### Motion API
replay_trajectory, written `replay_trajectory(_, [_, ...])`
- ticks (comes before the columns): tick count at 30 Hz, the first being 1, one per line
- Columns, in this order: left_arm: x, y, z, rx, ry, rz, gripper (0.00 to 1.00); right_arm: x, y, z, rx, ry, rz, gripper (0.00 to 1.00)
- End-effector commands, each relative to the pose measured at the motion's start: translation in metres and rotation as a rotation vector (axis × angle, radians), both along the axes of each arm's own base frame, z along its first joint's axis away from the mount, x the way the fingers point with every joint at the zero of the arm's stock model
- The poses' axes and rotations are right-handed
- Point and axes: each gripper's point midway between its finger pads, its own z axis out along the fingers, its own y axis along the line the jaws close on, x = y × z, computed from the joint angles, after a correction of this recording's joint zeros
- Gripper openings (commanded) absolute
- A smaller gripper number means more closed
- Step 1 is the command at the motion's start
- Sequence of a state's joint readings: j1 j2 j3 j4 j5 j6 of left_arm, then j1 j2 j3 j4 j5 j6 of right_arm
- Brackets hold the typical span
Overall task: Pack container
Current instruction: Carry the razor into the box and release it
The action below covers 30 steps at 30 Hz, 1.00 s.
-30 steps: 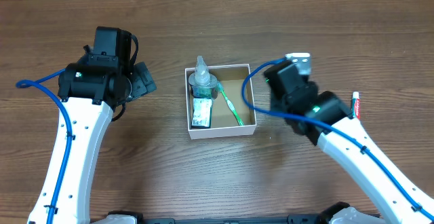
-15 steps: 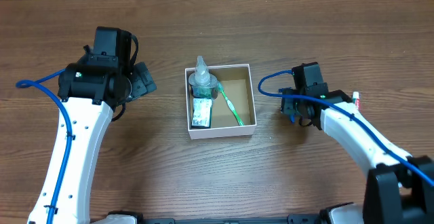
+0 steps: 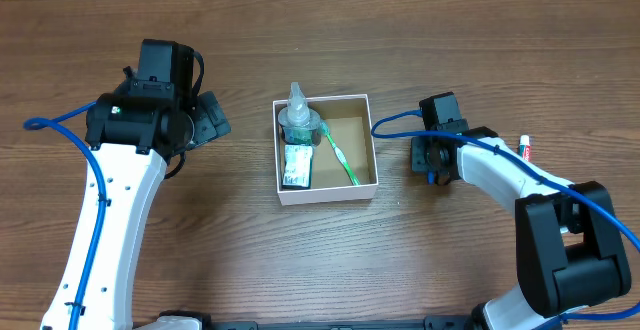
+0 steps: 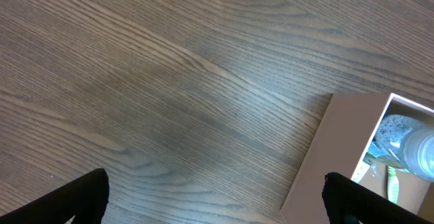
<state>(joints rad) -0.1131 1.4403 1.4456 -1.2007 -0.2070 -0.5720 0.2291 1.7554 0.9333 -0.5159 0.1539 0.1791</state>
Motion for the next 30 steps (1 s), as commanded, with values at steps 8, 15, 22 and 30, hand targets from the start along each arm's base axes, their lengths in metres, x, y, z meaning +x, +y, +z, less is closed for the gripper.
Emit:
replay_trajectory(8, [0.002, 0.002, 0.009, 0.015, -0.025, -0.008, 1.00, 0.019, 0.018, 0.086, 0.037, -0.053, 0.022, 0.04])
replay_trajectory(15, [0.002, 0.002, 0.009, 0.015, -0.025, -0.008, 1.00, 0.001, 0.081, 0.181, 0.165, -0.183, 0.145, 0.09])
replay_trajectory(22, [0.002, 0.002, 0.009, 0.015, -0.025, -0.008, 1.00, -0.009, 0.147, 0.183, 0.270, -0.233, 0.193, 0.10])
replay_trajectory(30, [0.002, 0.002, 0.009, 0.015, -0.025, -0.008, 1.00, -0.009, 0.203, 0.166, 0.309, -0.254, 0.288, 0.10])
